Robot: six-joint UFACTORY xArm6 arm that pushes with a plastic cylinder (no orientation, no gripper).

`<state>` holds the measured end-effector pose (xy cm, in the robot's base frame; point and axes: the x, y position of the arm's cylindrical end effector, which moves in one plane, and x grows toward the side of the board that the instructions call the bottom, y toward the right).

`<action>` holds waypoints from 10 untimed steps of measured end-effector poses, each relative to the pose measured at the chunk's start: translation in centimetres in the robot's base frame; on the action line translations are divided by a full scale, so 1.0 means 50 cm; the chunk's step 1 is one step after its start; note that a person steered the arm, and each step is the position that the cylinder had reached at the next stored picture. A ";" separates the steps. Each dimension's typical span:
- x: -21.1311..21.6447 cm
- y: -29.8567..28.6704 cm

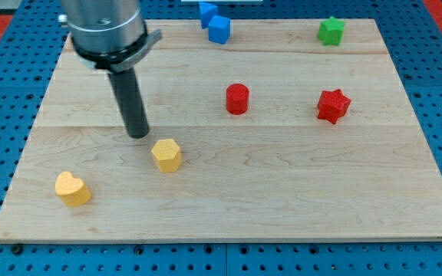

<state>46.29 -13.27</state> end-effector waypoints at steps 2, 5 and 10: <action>0.086 0.257; -0.041 0.168; -0.084 0.474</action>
<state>42.09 10.45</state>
